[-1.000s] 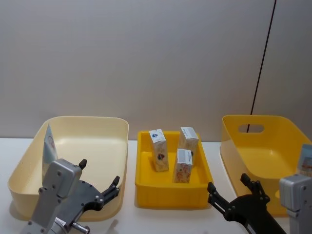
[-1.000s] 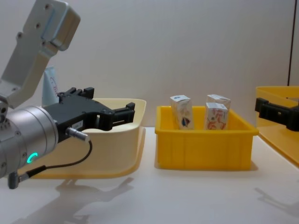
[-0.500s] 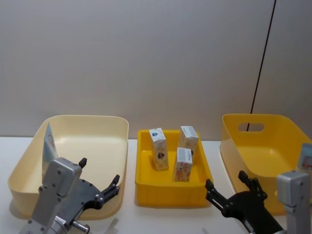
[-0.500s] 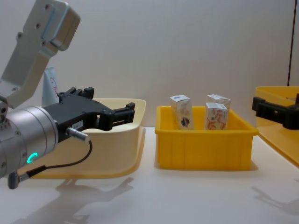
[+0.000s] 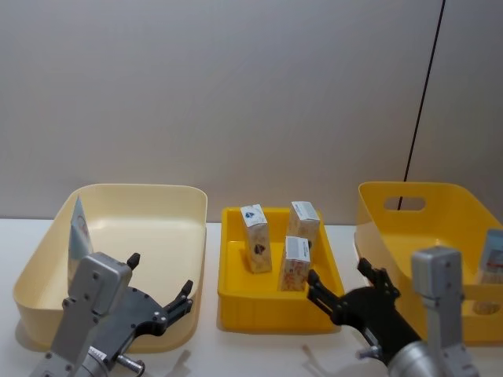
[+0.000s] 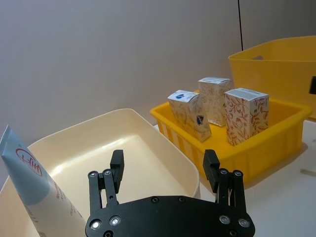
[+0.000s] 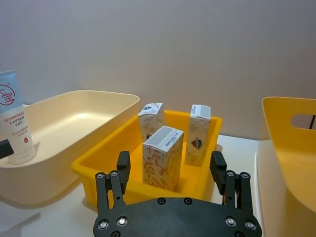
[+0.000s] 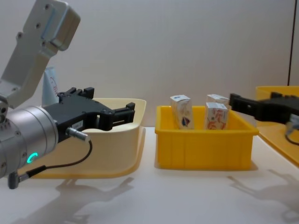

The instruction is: Bimanual collaborative sorting of washing and personal care products

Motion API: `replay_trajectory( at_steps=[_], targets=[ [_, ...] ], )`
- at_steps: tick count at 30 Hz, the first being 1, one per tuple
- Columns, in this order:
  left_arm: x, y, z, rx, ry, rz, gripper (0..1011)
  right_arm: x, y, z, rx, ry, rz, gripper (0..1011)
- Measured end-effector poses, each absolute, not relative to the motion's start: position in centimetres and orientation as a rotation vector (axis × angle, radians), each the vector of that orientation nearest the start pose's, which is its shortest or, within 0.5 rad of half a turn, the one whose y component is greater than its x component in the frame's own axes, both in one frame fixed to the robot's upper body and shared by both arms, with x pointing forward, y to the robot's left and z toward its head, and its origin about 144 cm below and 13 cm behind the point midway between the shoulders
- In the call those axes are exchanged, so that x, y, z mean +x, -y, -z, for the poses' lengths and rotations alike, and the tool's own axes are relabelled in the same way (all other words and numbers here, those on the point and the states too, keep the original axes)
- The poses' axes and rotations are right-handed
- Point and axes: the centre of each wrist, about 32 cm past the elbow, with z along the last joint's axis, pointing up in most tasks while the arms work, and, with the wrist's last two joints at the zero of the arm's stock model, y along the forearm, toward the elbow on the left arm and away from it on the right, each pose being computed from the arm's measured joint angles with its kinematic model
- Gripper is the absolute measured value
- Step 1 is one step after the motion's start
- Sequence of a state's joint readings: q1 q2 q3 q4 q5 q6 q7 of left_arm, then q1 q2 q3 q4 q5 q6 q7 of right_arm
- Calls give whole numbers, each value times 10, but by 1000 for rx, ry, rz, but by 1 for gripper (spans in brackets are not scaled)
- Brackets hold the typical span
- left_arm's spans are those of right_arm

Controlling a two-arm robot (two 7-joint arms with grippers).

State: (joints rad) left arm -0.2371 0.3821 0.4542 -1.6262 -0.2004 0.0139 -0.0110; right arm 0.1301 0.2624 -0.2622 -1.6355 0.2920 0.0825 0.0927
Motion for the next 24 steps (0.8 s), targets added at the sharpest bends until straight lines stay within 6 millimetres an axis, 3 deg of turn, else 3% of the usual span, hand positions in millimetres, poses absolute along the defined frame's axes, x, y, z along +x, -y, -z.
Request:
replay_trajectory(
  at_steps=[11, 24],
  targets=[
    [492, -198, -1204, 61, 268, -1124, 1000, 515, 194, -1196, 7, -17, 1185, 1001],
    [492, -198, -1204, 61, 268, -1124, 1000, 537, 170, -1195, -29, -48, 1223, 1001]
  ],
)
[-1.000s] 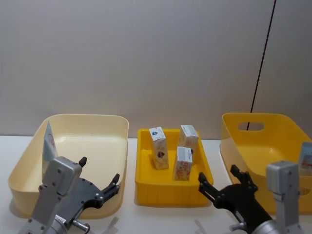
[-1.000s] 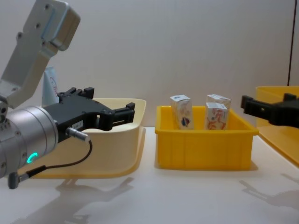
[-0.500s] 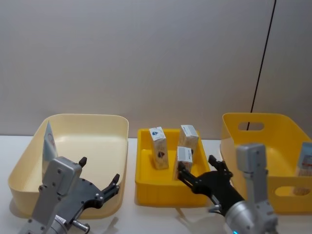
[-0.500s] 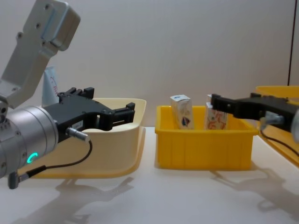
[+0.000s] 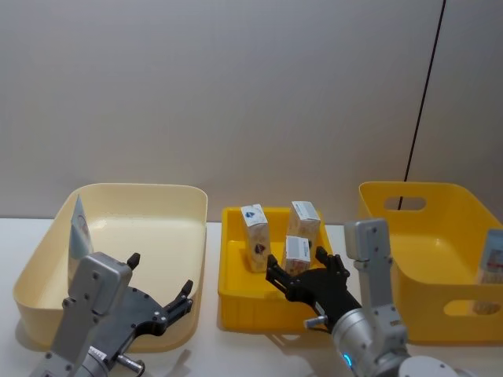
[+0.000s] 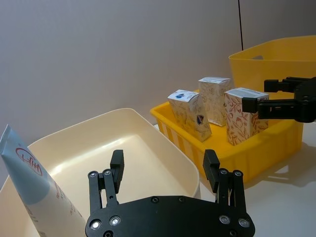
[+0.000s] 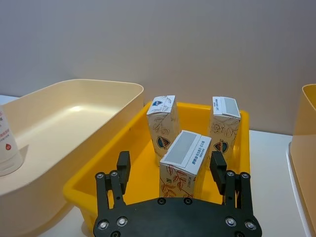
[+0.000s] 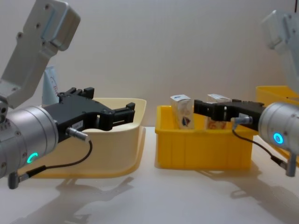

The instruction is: Bimanual collaborative sorting of washing and personal care products

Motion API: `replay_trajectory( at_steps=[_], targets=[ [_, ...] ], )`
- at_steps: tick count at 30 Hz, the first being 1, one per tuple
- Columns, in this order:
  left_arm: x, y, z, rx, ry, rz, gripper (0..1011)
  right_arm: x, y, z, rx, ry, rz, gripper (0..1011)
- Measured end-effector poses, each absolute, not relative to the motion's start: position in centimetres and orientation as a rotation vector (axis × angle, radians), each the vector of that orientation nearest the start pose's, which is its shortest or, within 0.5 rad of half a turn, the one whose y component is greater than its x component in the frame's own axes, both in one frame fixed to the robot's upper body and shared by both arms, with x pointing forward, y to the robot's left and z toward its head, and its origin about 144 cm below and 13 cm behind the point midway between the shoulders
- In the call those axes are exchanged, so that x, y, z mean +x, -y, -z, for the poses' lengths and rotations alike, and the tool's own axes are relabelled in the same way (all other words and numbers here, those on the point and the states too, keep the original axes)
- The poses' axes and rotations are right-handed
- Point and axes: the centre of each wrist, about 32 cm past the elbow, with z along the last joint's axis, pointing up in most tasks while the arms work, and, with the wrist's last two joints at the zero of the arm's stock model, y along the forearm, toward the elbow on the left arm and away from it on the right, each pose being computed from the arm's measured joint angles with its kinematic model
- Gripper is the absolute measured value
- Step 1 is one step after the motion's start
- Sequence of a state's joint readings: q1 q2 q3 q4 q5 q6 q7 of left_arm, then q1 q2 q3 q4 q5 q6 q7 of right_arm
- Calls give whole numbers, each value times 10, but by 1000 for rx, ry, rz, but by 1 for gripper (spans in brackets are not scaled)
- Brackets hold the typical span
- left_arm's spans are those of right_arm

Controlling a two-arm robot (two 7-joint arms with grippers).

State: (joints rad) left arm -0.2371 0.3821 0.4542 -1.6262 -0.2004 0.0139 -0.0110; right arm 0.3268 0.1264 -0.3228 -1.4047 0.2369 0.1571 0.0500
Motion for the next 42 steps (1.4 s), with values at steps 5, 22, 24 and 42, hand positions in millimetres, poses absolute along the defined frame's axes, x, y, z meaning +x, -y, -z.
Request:
replay_trajectory(
  at_steps=[5, 22, 24, 42],
  targets=[
    [492, -198, -1204, 61, 268, -1124, 1000, 542, 161, -1193, -38, -57, 1251, 1001],
    [492, -198, -1204, 61, 268, -1124, 999, 548, 141, -1186, -46, -83, 1320, 1001],
    [492, -198, -1204, 61, 268, -1124, 1000, 548, 140, -1186, -47, -84, 1324, 1002],
    [492, -198, -1204, 61, 268, -1124, 1000, 549, 135, -1184, -47, -91, 1341, 523]
  ],
)
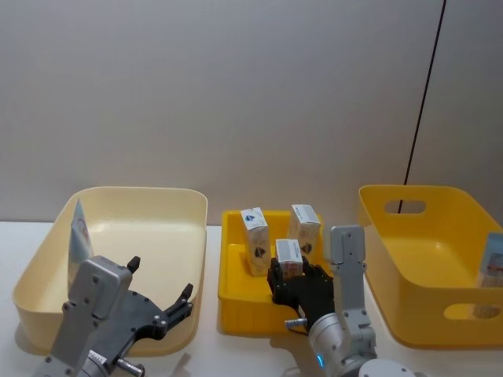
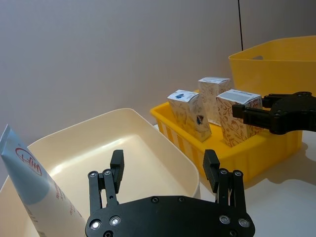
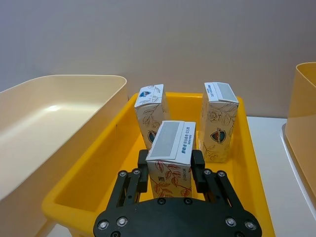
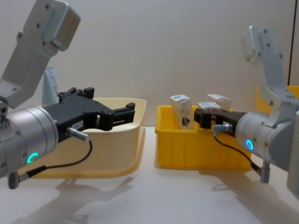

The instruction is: Bimanual collaborative sorting of washing and personal care products

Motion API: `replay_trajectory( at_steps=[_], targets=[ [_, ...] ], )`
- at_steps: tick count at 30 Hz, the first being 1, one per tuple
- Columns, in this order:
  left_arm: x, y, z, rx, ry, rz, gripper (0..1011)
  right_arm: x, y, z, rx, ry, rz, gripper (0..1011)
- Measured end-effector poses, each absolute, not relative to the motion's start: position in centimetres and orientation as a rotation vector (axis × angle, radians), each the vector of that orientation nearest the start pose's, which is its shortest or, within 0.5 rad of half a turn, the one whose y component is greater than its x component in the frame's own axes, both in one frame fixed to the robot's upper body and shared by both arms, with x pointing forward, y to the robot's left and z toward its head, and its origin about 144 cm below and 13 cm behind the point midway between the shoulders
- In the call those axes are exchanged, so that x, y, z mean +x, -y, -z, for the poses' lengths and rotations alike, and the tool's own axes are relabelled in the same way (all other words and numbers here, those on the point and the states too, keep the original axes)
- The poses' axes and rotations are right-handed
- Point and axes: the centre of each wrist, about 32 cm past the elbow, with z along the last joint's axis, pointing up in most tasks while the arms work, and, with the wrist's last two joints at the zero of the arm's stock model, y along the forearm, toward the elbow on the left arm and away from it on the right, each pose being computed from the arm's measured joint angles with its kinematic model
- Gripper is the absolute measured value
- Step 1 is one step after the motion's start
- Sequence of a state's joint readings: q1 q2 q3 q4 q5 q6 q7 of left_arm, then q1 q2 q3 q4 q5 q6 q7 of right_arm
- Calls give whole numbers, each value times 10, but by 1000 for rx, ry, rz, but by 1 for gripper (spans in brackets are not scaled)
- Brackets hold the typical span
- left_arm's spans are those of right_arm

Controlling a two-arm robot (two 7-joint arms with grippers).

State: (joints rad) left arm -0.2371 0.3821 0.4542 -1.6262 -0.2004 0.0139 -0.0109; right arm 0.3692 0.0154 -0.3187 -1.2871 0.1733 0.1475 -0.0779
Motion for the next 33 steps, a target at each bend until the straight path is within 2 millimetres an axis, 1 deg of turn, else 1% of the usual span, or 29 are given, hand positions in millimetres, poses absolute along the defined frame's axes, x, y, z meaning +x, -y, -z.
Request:
replay_trajectory(
  at_steps=[8, 20, 27, 33],
  targets=[
    [492, -198, -1204, 61, 268, -1124, 1000, 549, 134, -1184, -47, -92, 1344, 463],
    [492, -198, -1204, 61, 268, -1124, 1000, 546, 138, -1187, -37, -53, 1344, 451],
    [492, -198, -1204, 61, 268, -1124, 1000, 539, 146, -1196, -6, 25, 1343, 450],
    [492, -198, -1204, 61, 268, -1124, 1000, 532, 155, -1208, 37, 101, 1346, 450]
  ],
)
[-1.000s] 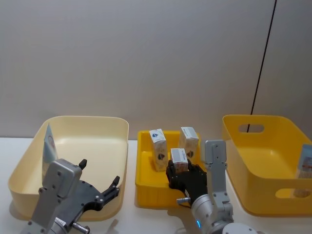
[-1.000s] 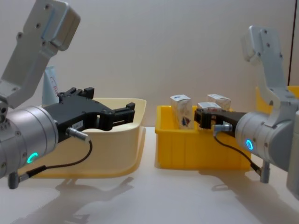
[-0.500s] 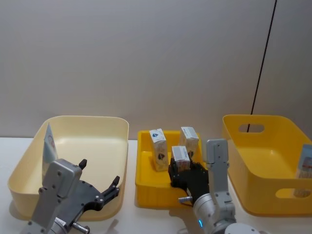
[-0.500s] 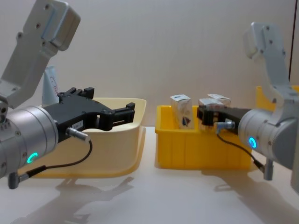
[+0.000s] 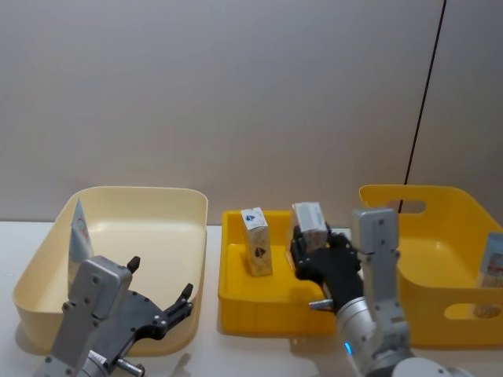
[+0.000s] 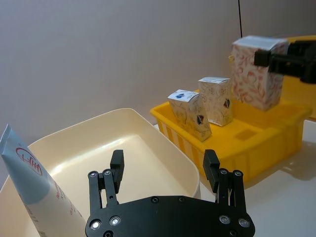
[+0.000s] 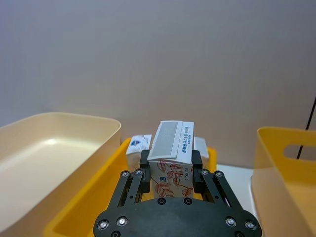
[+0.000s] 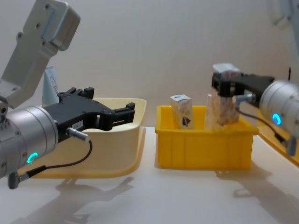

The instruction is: Bimanual collaborative sorting of washing and personal care products

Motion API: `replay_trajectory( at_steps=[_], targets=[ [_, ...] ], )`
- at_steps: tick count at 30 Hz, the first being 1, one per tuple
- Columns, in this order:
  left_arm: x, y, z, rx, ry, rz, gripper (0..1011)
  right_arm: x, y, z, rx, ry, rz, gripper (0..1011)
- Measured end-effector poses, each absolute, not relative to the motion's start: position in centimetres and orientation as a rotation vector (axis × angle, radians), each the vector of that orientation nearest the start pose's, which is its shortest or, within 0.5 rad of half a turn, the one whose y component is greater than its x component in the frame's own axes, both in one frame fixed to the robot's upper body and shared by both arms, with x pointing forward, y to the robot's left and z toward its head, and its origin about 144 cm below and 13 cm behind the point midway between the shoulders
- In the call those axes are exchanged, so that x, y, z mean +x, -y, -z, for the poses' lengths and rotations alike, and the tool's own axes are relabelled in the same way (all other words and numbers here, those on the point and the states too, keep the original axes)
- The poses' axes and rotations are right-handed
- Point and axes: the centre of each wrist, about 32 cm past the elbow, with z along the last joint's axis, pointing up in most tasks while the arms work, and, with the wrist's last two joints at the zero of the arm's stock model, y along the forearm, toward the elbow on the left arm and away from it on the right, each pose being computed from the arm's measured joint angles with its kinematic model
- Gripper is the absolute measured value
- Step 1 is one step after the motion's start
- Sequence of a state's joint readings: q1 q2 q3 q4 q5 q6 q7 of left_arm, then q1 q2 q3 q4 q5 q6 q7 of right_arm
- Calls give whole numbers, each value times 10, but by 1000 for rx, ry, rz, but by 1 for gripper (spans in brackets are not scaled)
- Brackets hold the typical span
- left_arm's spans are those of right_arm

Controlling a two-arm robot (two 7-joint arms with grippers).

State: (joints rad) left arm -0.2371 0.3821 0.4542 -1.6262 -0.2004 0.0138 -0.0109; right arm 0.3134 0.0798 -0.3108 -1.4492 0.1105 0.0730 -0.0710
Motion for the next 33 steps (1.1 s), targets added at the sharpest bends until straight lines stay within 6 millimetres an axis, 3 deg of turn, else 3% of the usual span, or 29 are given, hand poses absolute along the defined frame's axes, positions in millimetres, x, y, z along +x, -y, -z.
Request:
replay_trajectory(
  at_steps=[14, 33],
  targets=[
    [492, -198, -1204, 61, 268, -1124, 1000, 511, 189, -1243, 155, 260, 1381, 451],
    [492, -198, -1204, 61, 268, -1124, 1000, 498, 222, -1262, 208, 330, 1459, 450]
  ],
)
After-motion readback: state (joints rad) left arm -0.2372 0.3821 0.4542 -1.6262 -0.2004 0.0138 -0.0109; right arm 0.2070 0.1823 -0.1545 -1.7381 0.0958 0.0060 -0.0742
